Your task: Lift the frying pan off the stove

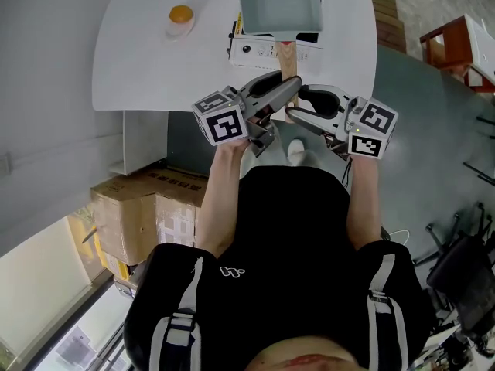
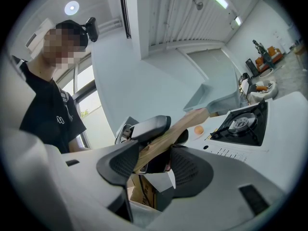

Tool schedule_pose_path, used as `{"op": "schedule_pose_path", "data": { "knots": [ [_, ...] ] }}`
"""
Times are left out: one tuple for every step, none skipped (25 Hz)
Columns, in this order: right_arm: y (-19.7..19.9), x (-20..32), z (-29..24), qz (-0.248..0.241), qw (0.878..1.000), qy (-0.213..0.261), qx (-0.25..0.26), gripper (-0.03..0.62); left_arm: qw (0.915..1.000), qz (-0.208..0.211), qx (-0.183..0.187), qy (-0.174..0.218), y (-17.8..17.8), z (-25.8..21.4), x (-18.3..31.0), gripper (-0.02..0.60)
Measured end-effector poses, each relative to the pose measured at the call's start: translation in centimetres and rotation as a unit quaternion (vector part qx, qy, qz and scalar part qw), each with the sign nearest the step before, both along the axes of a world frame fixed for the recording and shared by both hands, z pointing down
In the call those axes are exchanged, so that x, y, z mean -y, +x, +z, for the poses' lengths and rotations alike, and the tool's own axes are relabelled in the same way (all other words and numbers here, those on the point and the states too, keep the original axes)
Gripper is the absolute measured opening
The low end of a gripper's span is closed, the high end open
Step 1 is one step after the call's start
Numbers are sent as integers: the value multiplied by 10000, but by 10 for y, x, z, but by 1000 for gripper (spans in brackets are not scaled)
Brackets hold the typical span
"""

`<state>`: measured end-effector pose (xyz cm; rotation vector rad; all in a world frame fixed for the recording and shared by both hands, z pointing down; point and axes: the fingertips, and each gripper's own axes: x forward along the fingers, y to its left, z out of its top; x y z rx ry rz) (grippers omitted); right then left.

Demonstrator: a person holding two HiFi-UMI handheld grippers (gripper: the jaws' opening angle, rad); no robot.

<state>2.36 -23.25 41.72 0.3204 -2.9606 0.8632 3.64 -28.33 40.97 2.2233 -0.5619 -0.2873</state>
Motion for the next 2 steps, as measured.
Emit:
{"op": "schedule_pose_path", "data": {
  "knots": [
    [0,0,0,-1,10000,1,-1,215,10000,0,-6,-2,0,0,0,173],
    [1,0,0,-2,10000,2,-3,215,10000,0,-12,-4,1,0,0,173]
  ]
}}
